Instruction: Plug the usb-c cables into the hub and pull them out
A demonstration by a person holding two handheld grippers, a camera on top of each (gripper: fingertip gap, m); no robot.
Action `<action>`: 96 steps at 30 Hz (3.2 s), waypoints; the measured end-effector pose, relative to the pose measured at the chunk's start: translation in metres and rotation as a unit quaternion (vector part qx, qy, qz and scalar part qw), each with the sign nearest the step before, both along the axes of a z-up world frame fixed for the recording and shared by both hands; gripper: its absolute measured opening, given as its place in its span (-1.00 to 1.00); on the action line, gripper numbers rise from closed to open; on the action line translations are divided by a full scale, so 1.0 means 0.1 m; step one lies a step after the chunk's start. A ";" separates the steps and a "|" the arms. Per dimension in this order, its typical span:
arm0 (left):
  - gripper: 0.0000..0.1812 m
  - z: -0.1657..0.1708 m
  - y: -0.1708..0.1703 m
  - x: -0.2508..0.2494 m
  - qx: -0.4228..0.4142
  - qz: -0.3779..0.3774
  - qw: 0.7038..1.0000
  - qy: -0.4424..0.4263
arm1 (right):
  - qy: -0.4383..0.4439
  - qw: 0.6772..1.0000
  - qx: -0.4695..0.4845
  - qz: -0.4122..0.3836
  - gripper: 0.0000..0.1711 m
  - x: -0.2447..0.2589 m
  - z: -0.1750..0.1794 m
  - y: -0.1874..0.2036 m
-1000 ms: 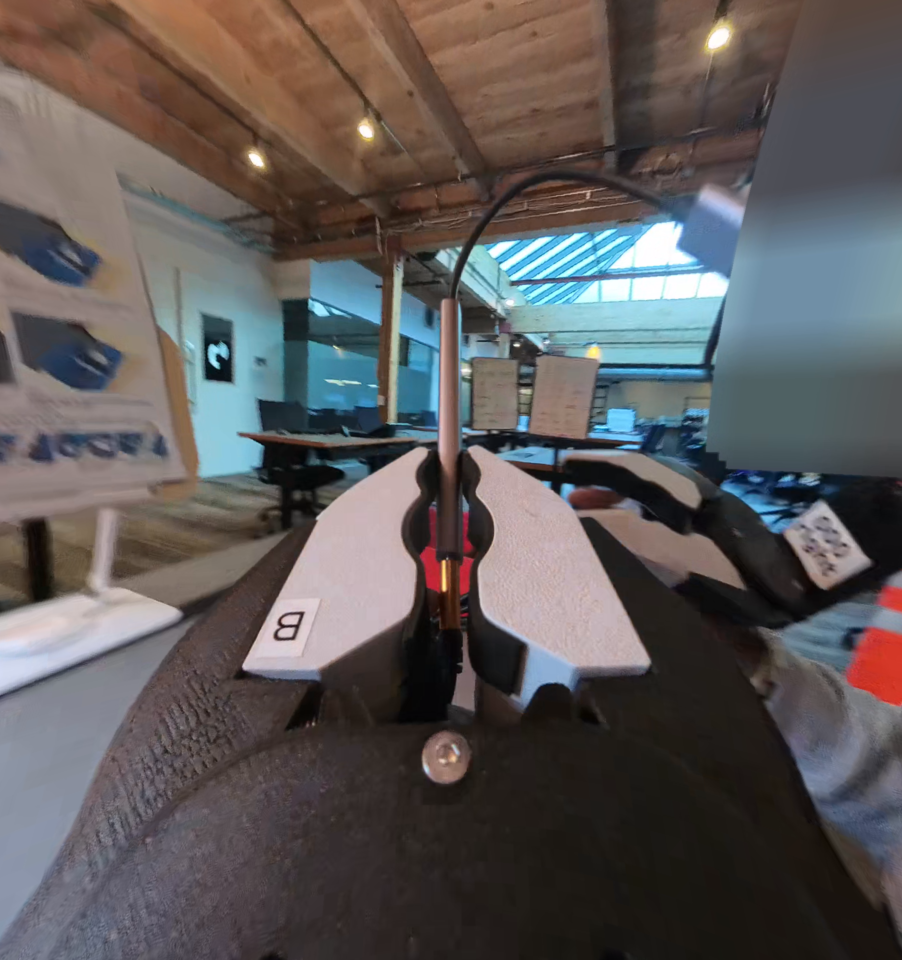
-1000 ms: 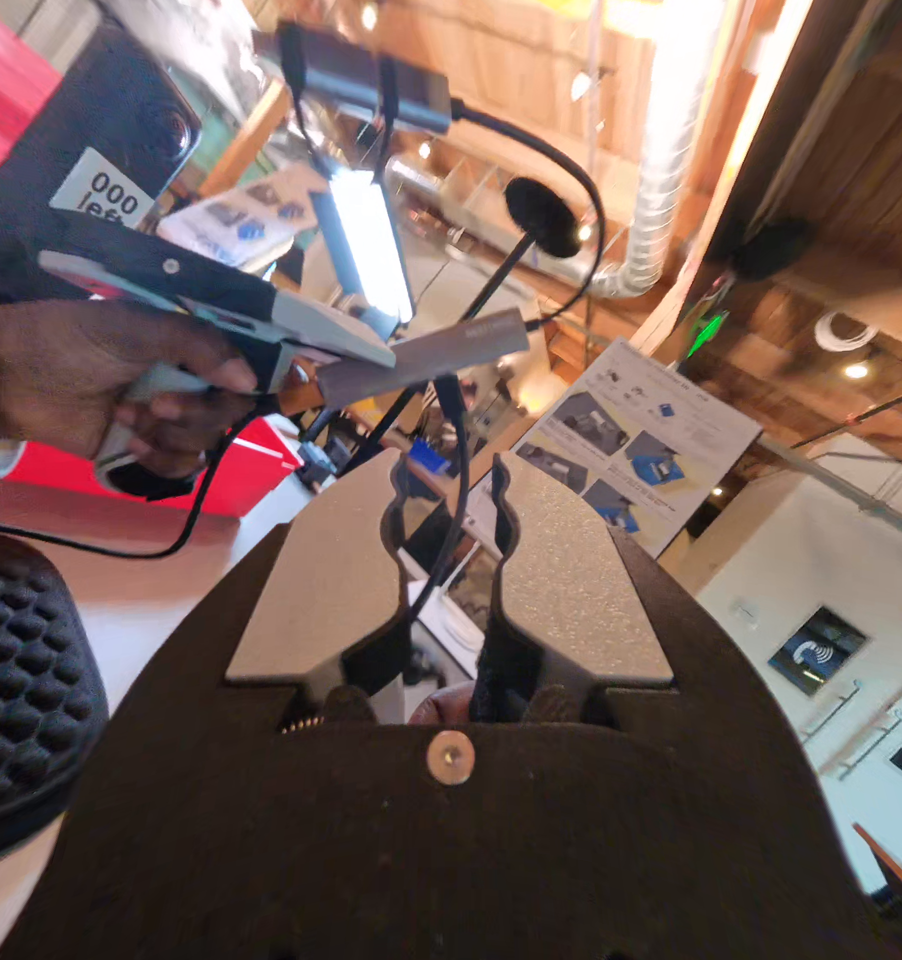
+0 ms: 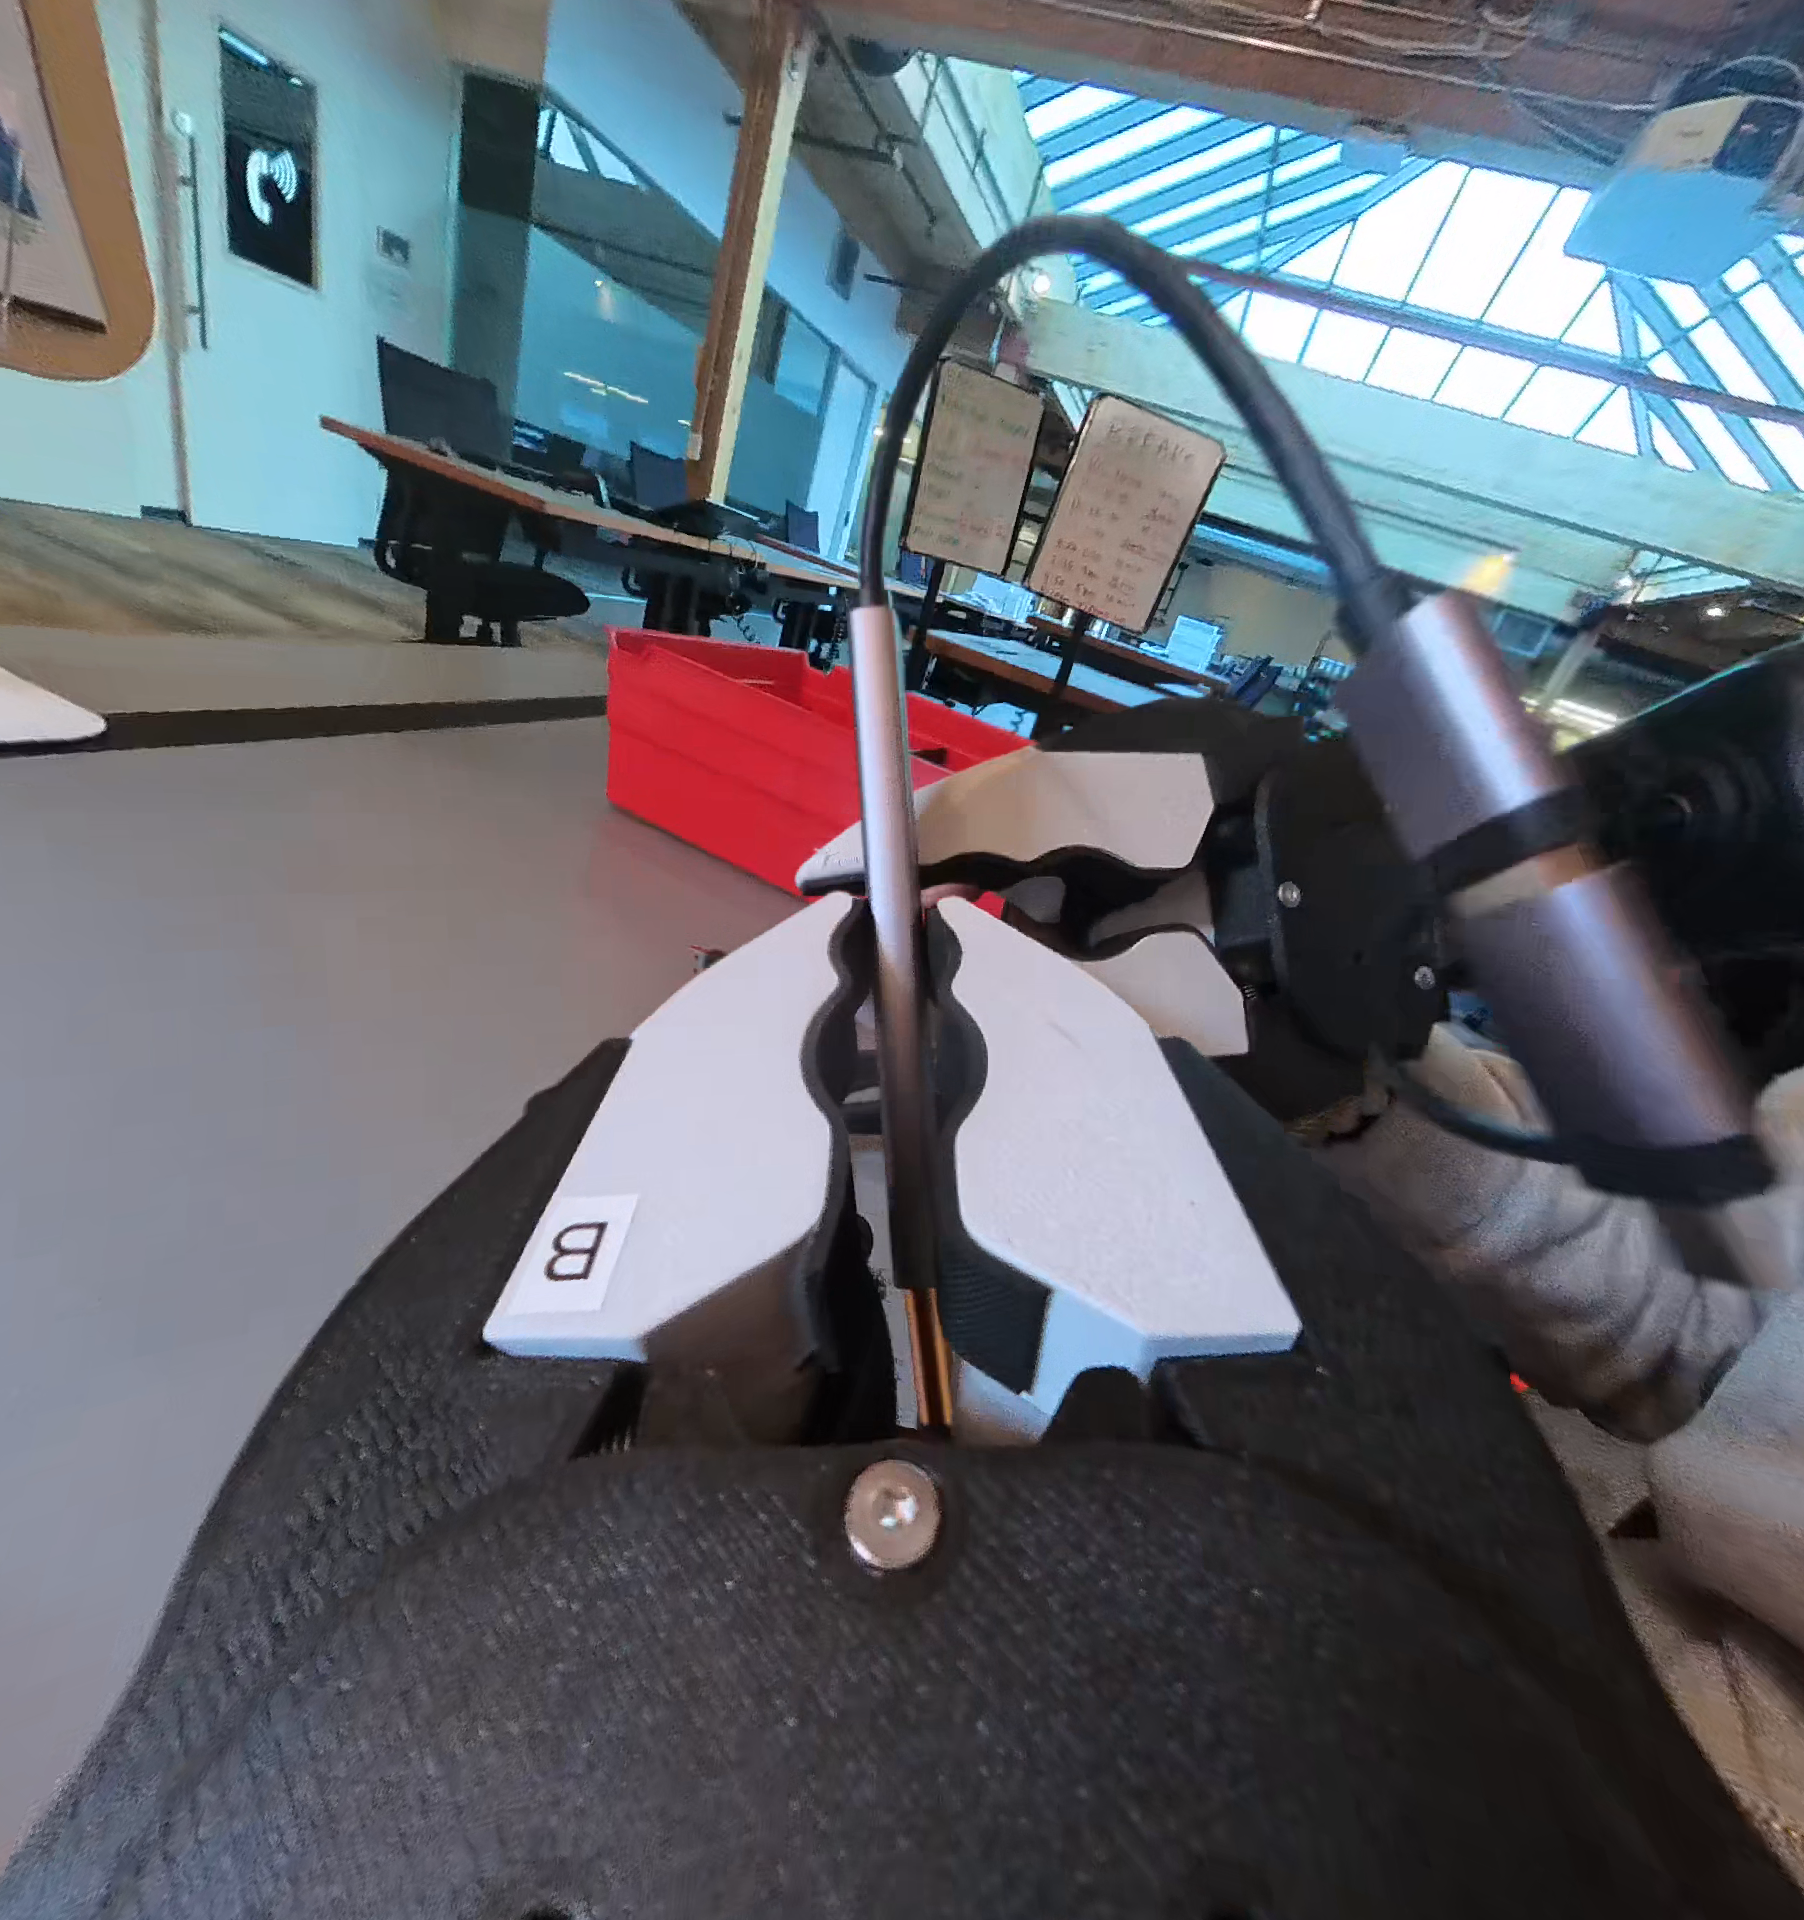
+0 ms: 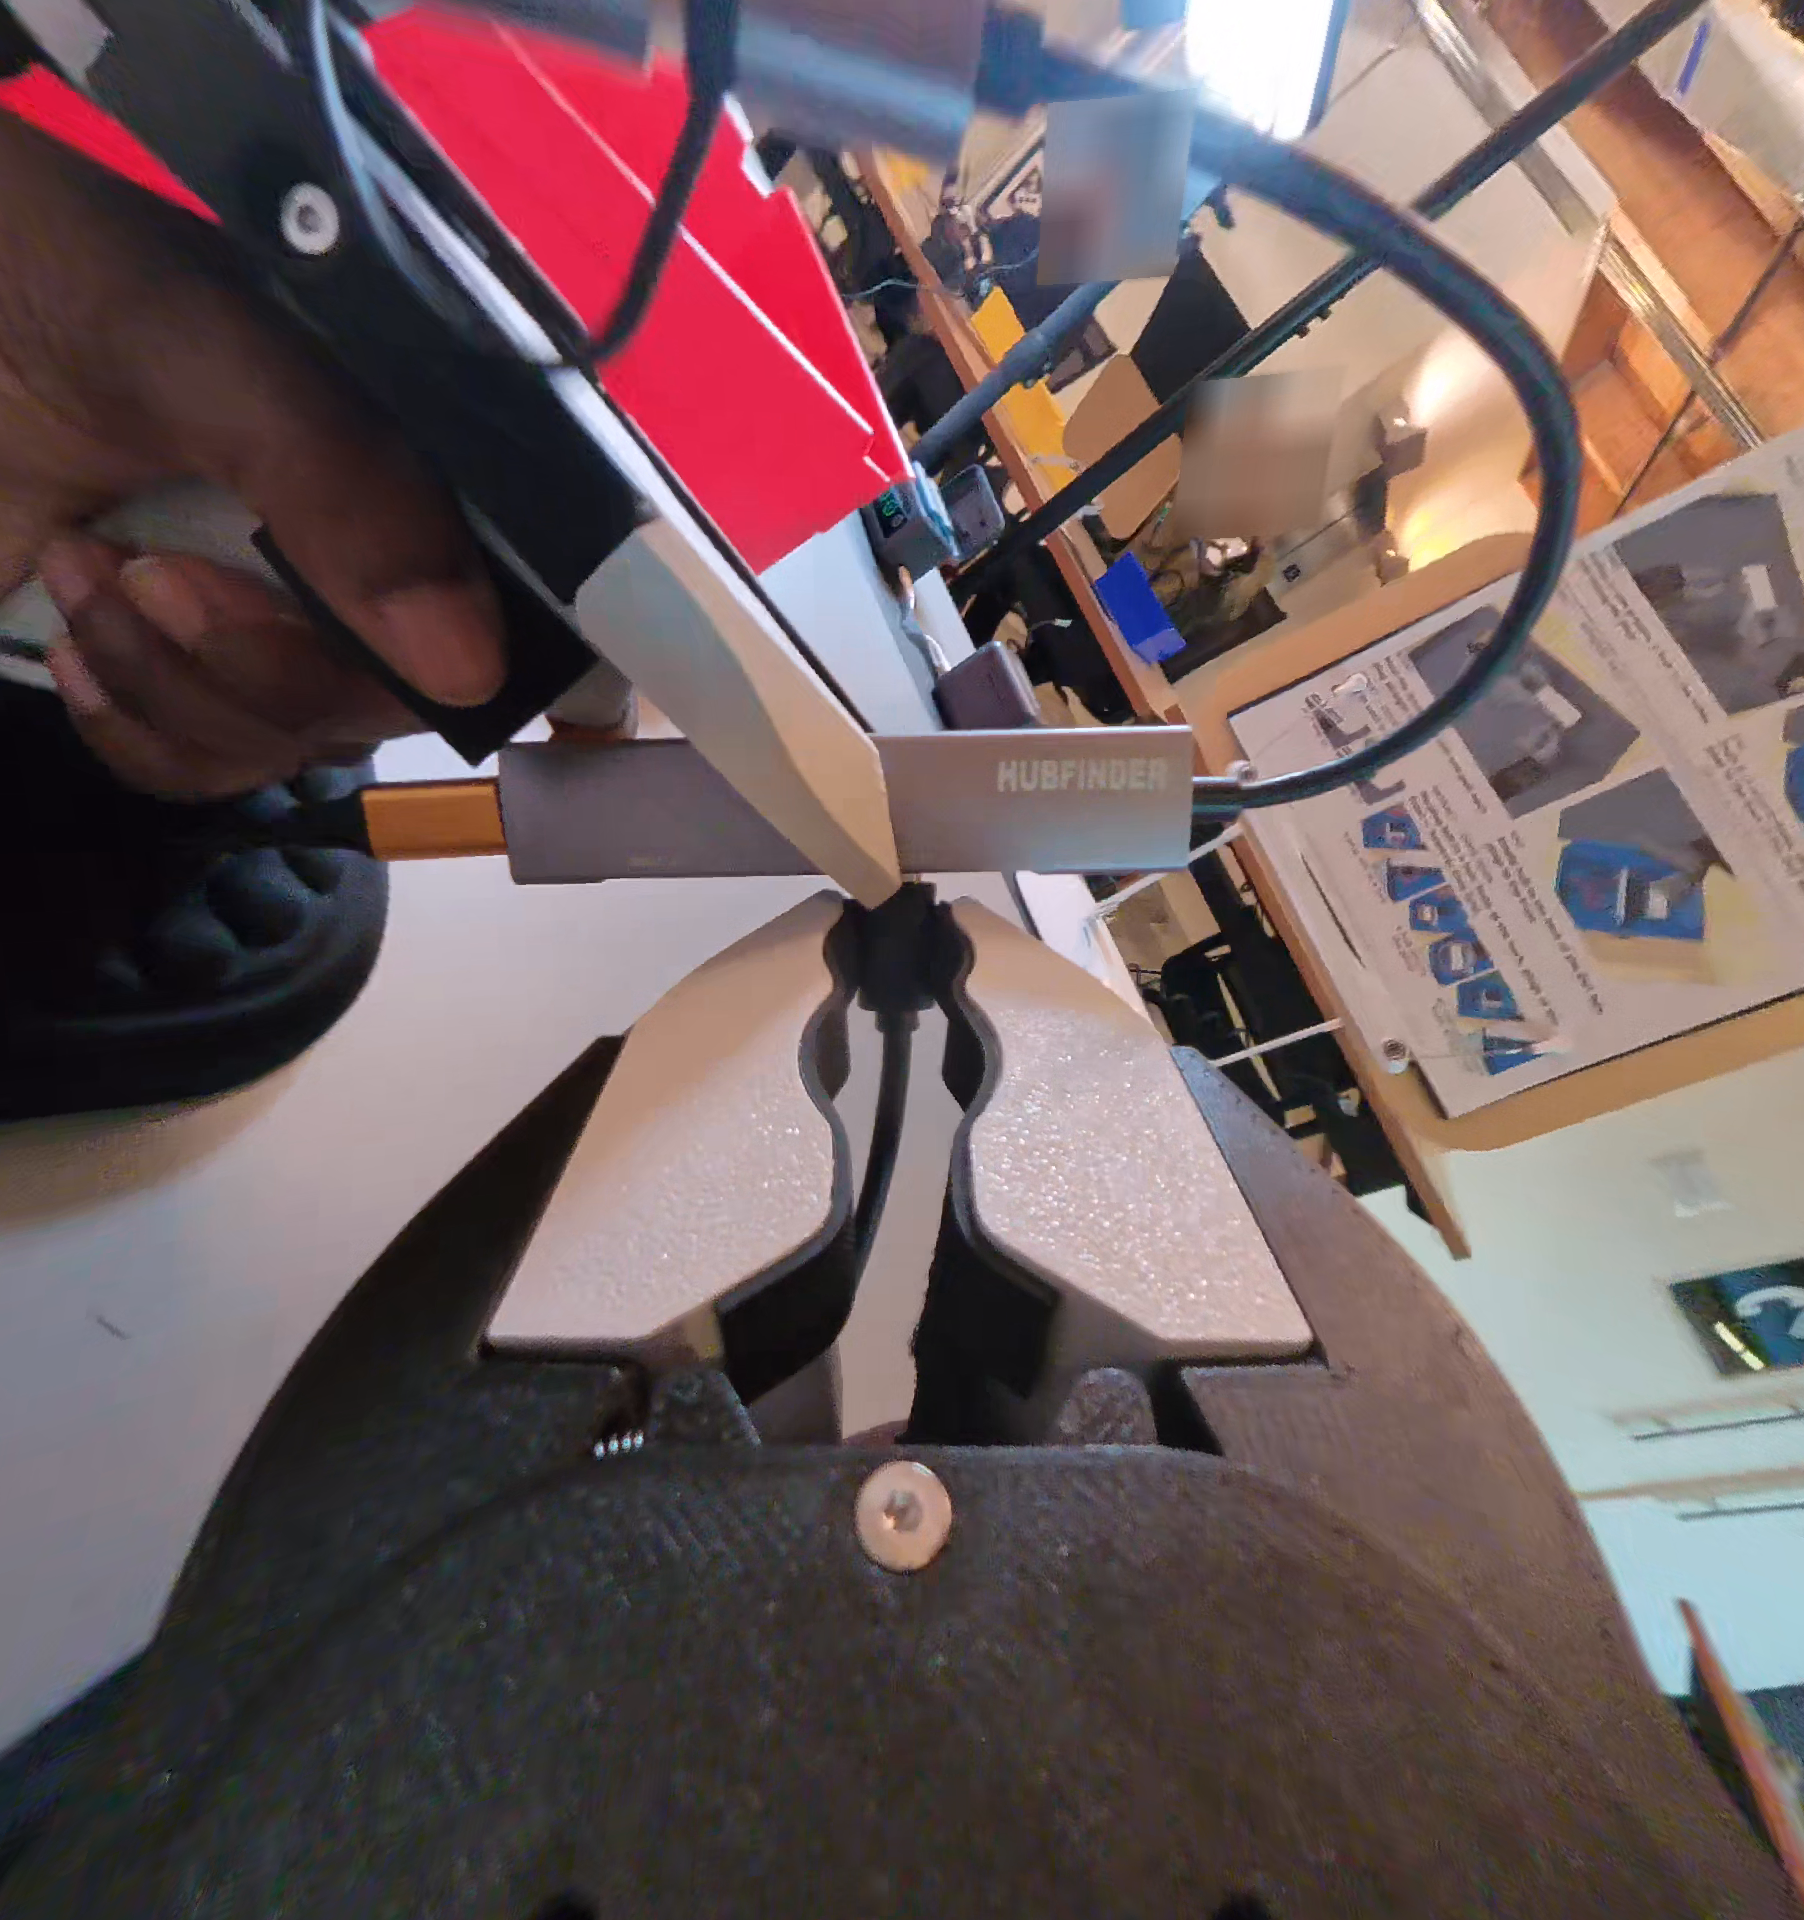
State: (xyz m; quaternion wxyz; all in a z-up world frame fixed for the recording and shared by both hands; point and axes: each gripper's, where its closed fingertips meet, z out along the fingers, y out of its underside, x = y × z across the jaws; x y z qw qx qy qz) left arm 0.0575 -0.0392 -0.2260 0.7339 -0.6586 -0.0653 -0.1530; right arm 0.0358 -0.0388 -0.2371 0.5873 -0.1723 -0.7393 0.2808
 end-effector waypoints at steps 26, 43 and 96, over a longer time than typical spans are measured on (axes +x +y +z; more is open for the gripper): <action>-0.89 0.03 -0.30 -0.38 0.056 0.050 0.994 -0.078 | 0.031 0.974 -0.216 -0.060 -0.85 0.27 0.55 0.46; -0.92 0.10 -0.35 -0.26 0.081 0.008 0.994 -0.079 | 0.115 0.949 -0.288 -0.051 -0.85 1.08 2.42 2.32; -0.91 0.09 -0.35 -0.28 0.084 -0.002 0.991 -0.101 | -0.408 0.839 -0.112 -0.342 -0.47 1.54 -0.74 3.15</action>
